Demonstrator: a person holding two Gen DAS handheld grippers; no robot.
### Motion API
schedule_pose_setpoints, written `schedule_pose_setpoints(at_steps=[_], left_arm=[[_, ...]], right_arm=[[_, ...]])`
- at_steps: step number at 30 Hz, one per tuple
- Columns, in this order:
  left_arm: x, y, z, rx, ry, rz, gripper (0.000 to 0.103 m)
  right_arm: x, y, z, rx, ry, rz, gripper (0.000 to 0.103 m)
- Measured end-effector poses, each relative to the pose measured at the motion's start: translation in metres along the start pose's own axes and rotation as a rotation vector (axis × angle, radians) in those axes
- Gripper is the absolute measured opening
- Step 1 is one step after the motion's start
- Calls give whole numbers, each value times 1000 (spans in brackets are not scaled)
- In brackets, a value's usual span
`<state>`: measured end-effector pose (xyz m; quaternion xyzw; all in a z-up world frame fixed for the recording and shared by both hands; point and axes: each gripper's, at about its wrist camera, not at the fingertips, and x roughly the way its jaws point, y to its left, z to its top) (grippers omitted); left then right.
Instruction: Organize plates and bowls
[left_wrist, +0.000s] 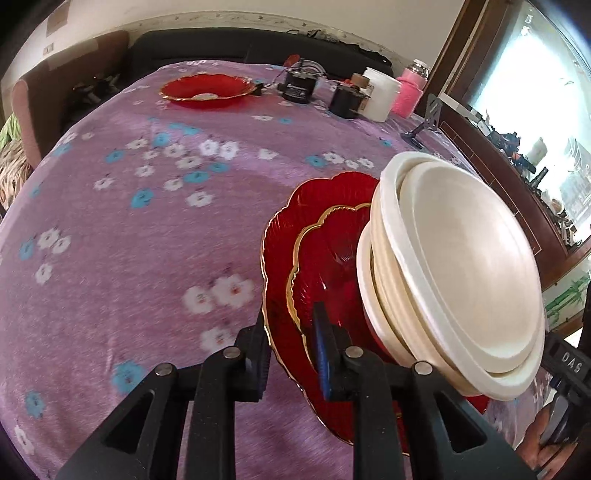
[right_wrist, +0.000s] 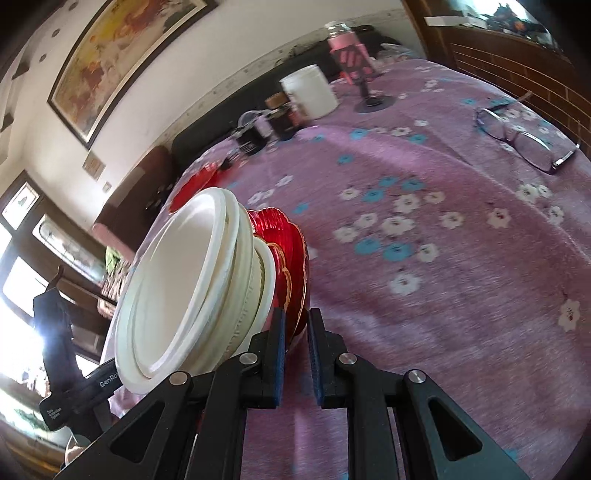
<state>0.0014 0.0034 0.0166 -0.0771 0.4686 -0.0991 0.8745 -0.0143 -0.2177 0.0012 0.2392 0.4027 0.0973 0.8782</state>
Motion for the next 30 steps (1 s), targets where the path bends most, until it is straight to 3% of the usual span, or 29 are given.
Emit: schedule_pose_setpoints(at_steps=[3,12,19,30], left_arm=[[6,-11,6,5,-3,7,25],[21,-15,24,-24,-20,33,25],[19,-2,19,-68,-17,-46,26],[-6,8,-10,-49,-69,-75,53]], right_arm=[[1,-11,3,25,-11,1,13],[7,-11,13,29,-57,-26,13],[4,-19,10,59,-52,46,16],[-25,-22,-22,53,-102,13,23]])
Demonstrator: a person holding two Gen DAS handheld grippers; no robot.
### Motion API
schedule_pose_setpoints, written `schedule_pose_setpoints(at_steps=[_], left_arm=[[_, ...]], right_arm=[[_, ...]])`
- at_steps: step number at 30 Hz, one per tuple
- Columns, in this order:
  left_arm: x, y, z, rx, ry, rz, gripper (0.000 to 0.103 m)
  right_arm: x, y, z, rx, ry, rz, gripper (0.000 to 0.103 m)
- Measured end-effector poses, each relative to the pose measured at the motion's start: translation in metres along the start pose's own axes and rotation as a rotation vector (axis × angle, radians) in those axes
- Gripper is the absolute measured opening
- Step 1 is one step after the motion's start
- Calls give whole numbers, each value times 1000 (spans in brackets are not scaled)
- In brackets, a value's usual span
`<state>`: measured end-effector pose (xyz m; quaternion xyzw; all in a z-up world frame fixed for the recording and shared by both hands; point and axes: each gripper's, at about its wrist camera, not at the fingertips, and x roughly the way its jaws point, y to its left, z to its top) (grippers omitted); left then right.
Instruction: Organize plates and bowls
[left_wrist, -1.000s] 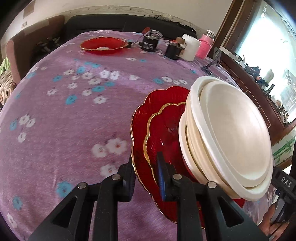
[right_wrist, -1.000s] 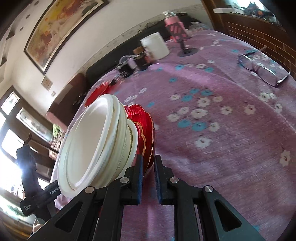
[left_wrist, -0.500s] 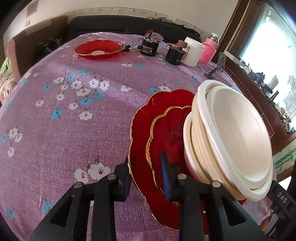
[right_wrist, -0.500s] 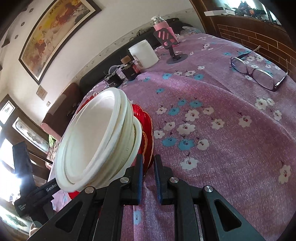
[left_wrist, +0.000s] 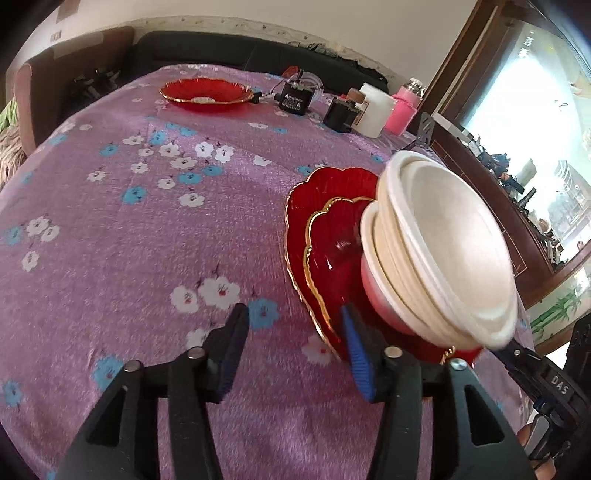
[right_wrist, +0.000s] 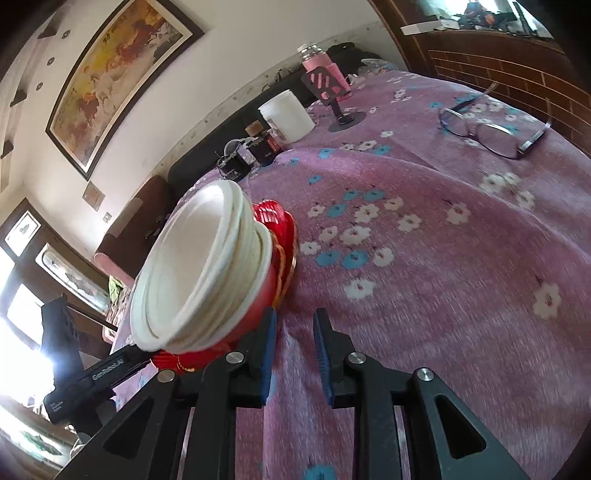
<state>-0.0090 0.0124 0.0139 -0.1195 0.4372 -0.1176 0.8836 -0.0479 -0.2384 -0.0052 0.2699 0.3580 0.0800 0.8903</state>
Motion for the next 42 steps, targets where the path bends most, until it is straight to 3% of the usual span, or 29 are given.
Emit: schedule_pose_setpoints(at_steps=[7,12,13,17,19,22,27,36,42], left_arm=[[-32,-1,-19,52,-107,-4,64],[-58,-3,-48,103,-265,57,87],[-60,-4,-53,109,-285,68,90],[-75,-8,-66,131,-371,132,103],[-73,-11,-65,149,-361,157,103],[-67,-11,-61,154,-316,183,103],[-67,-15,-65,169,-332,225,103],[-64,-20,-67,177,-330,302,103],[-71,-27,-74,204,-388,334,103]], right_arm=[[-8,0,-21,-12,-63,-23,26],[-22,8,-34,-73,-170,-44,31],[-28,11,-37,-92,-204,-46,34],[-39,27,-46,-191,-279,-42,67],[-45,32,-52,-219,-333,-56,68],[-50,39,-56,-260,-365,-35,79],[-54,43,-59,-288,-386,-26,89],[-53,42,-58,-288,-391,-20,92],[-54,42,-59,-288,-390,-13,93]])
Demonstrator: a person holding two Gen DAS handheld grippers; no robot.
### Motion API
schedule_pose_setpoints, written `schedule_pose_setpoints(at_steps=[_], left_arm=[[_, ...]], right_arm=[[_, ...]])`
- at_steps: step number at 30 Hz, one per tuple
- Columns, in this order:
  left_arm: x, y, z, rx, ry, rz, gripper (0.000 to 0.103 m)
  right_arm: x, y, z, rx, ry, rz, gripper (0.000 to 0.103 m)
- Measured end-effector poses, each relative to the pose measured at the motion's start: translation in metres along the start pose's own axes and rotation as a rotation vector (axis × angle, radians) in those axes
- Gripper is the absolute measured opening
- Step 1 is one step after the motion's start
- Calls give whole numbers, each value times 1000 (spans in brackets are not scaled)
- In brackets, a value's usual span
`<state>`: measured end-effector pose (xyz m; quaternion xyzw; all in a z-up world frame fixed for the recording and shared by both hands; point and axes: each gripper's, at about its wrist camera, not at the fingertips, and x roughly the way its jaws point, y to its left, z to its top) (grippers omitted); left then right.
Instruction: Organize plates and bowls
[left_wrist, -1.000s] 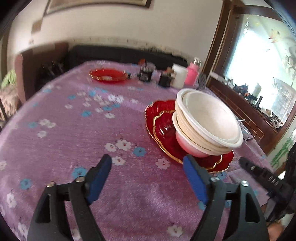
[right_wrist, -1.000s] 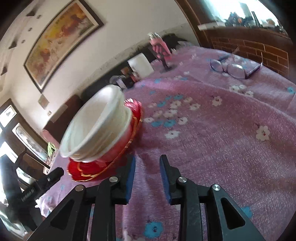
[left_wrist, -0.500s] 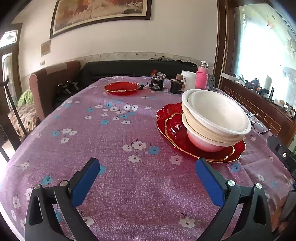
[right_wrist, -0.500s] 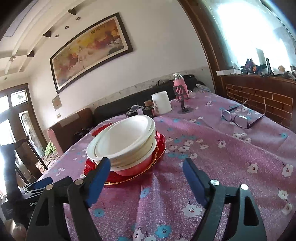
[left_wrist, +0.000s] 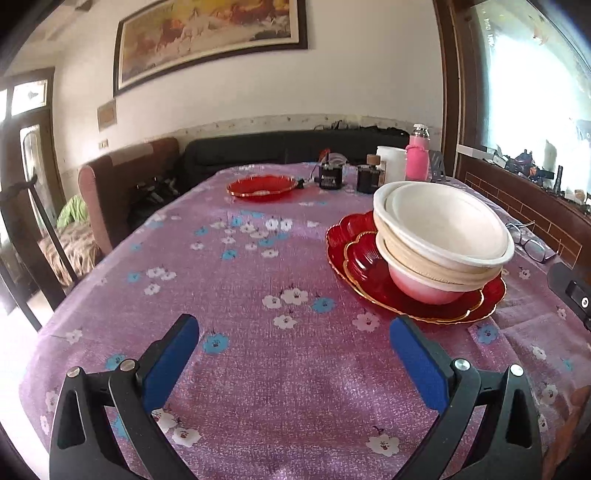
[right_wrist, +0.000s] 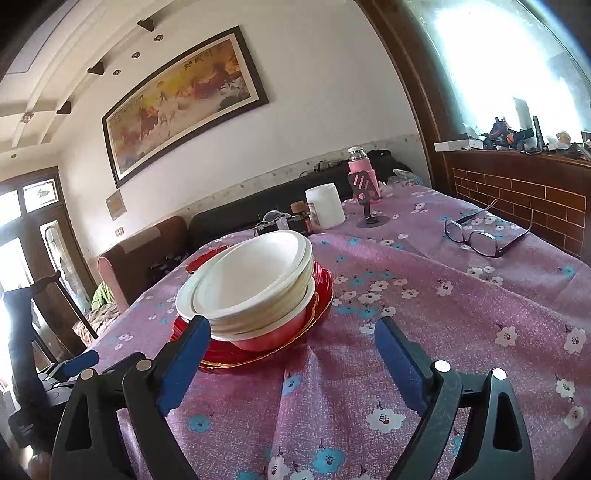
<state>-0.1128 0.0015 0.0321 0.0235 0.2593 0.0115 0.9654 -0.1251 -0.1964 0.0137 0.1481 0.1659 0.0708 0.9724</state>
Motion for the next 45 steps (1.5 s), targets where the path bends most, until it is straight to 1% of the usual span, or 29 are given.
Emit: schedule_pose_setpoints(at_steps=[4,8,16,19,21,25,27,30,32,34,36,39,45], left_arm=[[-3,-3,0,17,-22,12,103],[-4,-3,0,18,-25,20,103],[-7,-10,-1,61,-40,56,103],[-6,-10,-2,71,-31,72,103],[-8,-11,-2,84,-27,51,103],[-4,-20,-6,140,22,31,103],[-4,-19,-7,140,23,53,103],[-3,-19,-9,145,32,58,103],[-1,-19,-11,147,40,75,103],[2,-19,-12,145,52,73,103],[7,-19,-16,145,81,67,103],[4,-20,-16,147,64,99,103],[3,-24,-17,172,57,113,103]], right_arm=[[0,0,0,-1,2,4,93],[1,0,0,-2,2,6,93],[1,0,0,-1,2,9,94],[2,0,0,0,1,6,94],[3,-1,1,6,5,3,94],[5,-2,2,19,13,-3,94],[4,-3,2,20,14,-3,94],[5,-3,1,21,15,-3,94],[5,-3,1,21,17,-2,94],[5,-3,1,22,16,-2,94],[5,-3,1,21,18,-1,94],[5,-4,1,23,18,0,95],[5,-4,1,23,19,-1,96]])
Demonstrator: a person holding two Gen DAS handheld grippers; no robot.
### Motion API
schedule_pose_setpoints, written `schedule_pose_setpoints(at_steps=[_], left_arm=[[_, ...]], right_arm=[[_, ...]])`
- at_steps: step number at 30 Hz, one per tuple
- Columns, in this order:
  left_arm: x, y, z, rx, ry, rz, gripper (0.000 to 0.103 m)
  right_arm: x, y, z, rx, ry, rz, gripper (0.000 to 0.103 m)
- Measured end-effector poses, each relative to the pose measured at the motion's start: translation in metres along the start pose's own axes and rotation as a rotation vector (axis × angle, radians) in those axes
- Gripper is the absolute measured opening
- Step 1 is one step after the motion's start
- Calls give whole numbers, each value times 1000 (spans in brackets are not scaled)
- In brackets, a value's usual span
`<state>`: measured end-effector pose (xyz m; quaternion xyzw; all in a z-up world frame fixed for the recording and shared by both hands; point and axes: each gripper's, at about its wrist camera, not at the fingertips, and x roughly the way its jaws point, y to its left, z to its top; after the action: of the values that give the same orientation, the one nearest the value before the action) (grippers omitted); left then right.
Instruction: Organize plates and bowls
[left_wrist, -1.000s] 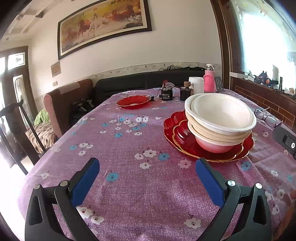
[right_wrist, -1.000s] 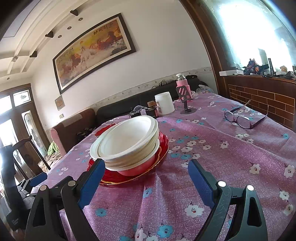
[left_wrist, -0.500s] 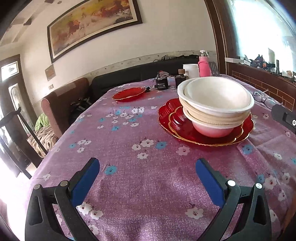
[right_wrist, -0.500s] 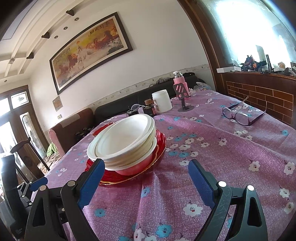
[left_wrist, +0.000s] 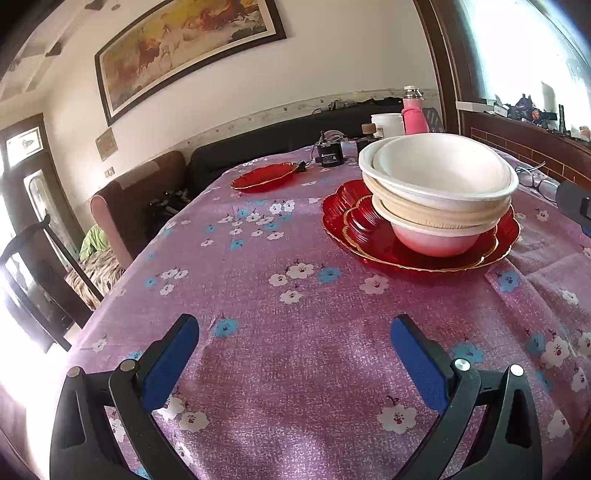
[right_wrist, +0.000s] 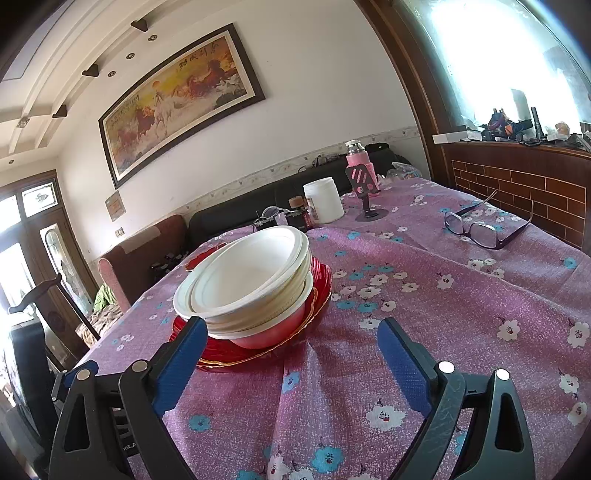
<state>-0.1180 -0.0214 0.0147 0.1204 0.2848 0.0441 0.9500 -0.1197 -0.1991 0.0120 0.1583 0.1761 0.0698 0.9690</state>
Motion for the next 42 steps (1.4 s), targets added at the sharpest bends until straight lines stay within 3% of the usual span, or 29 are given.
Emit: schedule_pose_setpoints(at_steps=[42], left_arm=[[2,0,-1,5,14,-9,103]], right_arm=[[-1,0,0,3,4,1,97]])
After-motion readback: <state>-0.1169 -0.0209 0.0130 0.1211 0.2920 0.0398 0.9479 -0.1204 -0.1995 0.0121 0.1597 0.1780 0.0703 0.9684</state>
